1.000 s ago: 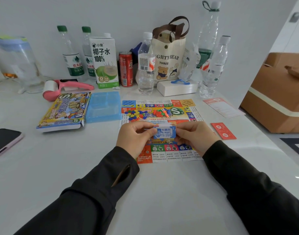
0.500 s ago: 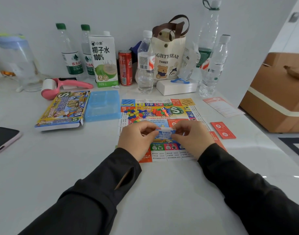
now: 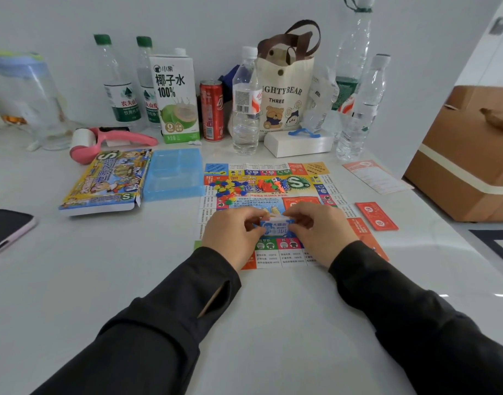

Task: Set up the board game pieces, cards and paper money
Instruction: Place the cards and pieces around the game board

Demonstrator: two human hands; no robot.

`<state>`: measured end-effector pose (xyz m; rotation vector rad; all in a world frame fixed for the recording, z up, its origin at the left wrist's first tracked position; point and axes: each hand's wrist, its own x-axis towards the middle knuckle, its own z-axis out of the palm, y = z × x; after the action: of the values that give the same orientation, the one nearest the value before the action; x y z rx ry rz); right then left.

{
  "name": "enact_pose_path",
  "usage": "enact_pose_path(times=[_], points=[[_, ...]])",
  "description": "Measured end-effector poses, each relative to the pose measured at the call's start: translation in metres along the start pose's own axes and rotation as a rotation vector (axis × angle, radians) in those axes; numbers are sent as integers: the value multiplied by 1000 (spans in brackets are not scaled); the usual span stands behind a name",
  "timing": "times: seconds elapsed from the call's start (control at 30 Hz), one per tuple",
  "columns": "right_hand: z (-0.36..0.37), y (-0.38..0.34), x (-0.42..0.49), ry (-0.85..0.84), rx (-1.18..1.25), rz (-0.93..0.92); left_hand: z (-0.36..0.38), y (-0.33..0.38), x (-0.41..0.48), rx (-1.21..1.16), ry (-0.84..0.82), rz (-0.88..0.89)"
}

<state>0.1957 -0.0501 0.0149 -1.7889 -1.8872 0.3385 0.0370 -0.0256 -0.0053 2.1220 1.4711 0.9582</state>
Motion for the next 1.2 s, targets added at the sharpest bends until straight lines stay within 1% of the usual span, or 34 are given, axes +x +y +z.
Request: enact_pose_path(times=[0.1,0.2,0.27,0.3,0.37,0.43,0.47,0.53,0.6,0.67,0.7,0.83,0.9,1.0,1.1,1.2], points=[[-1,-2,-1,-12,-11,-16,-1,1,0,-7,14,20],[0,-3,-2,-18,-8,-25,0,2,-1,19,-12,25],[0,-4,-2,2,20,-14,-2,5,-2,-36,10,32],[0,-5,-1,33,97,13,-4,7,-2,-133,33,12],[-6,-6,0,81,410,119,-10,10,0,-416,49,-65],[-12,-7,0,52,727,237,-16,13,0,-661,-3,-153],[-13,-7,1,17,849,290,-17,15,-1,-743,-36,-198],[-13,-7,0,-68,1045,373,-16,16,-1,-813,-77,-247],[-13,-8,0,-140,1141,410,-15,16,-2,-803,-94,-240],[-14,-6,1,-169,1133,411,-15,17,-2,-778,-98,-228],[-16,-5,2,-171,1084,396,-15,17,-2,-779,-97,-236],[-20,1,3,-141,726,249,-16,16,-3,-775,-117,-251],[-20,0,3,-129,649,191,-15,17,-4,-749,-147,-229],[-20,-2,2,-114,632,173,-16,20,-4,-750,-173,-221],[-19,-1,2,-92,710,215,-17,22,-6,-832,-225,-222],[-20,-1,3,-97,697,200,-16,22,-7,-868,-252,-220]])
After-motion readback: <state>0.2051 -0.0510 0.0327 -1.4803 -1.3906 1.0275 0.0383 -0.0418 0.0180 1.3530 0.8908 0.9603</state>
